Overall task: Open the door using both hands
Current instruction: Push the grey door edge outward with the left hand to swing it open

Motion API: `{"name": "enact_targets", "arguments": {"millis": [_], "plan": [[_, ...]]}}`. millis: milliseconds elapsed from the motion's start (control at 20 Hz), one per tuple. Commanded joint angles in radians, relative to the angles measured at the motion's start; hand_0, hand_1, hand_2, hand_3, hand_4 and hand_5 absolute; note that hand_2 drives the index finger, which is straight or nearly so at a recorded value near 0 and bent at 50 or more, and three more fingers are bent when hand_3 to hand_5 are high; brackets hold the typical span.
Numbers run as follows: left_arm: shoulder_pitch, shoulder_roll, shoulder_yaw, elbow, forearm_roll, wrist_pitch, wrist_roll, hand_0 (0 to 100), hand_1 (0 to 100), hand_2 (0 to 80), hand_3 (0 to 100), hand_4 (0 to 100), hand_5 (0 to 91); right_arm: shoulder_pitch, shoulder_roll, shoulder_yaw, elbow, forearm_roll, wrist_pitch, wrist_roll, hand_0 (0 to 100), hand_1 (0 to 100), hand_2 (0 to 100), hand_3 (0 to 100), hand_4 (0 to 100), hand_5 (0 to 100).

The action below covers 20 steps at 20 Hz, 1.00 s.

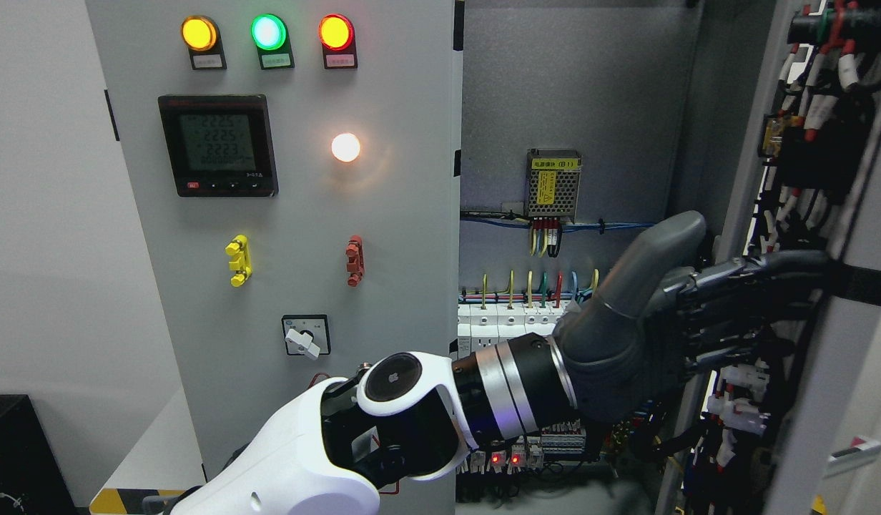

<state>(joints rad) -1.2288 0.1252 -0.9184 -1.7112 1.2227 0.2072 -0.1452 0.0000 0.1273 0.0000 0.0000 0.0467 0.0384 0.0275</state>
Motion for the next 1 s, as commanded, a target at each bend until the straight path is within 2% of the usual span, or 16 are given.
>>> {"name": "enact_targets", "arguments": {"millis": [0, 501, 952], "plan": [[-0.052, -0.121, -0.053, 0.073, -0.003, 0.005, 0.001, 0, 0, 0.0, 0, 0, 0.0, -0.023, 0.0, -0.031, -0.018, 0.001, 0.001, 0.0, 0, 0, 0, 0, 0, 0], [-0.129, -0.249, -0.074, 0.196, -0.002, 0.014, 0.001, 0, 0, 0.0, 0, 0, 0.0, -0.023, 0.0, -0.031, -0.017, -0.001, 0.0, 0.0, 0, 0, 0, 0, 0, 0], [-0.159, -0.299, -0.1, 0.271, -0.008, 0.023, 0.001, 0, 0, 0.0, 0, 0, 0.0, -0.023, 0.0, -0.031, -0.018, 0.001, 0.0, 0.0, 0, 0, 0, 0, 0, 0]]}}
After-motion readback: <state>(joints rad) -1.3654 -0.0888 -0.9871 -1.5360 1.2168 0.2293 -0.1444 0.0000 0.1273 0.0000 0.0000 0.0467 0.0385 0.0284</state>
